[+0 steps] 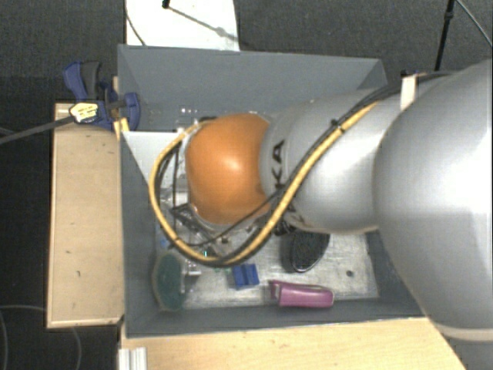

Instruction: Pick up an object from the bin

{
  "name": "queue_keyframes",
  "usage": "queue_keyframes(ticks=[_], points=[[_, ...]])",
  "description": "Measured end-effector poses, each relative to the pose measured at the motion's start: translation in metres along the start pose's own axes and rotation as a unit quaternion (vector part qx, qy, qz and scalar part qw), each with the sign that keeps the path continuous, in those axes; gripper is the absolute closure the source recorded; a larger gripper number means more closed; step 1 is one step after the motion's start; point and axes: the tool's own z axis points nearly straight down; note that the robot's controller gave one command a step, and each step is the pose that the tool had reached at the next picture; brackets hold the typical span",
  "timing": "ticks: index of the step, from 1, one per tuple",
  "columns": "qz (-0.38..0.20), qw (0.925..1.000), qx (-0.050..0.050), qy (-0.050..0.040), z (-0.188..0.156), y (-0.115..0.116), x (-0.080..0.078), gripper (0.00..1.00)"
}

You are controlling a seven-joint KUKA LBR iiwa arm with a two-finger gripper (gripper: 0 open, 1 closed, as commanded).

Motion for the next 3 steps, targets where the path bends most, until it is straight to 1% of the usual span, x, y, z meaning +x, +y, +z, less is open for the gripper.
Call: queue_keyframes(ticks=[1,2,3], points=[[-0.329,0.9444,0.000,-0.0080,0.080,0.000,0.012,0.00],[-0.325,0.9457,0.000,-0.0070,0.080,0.000,0.013,1.00],[-0.345,0.9388,0.000,-0.0079,-0.061,-0.005,0.014,1.00]])
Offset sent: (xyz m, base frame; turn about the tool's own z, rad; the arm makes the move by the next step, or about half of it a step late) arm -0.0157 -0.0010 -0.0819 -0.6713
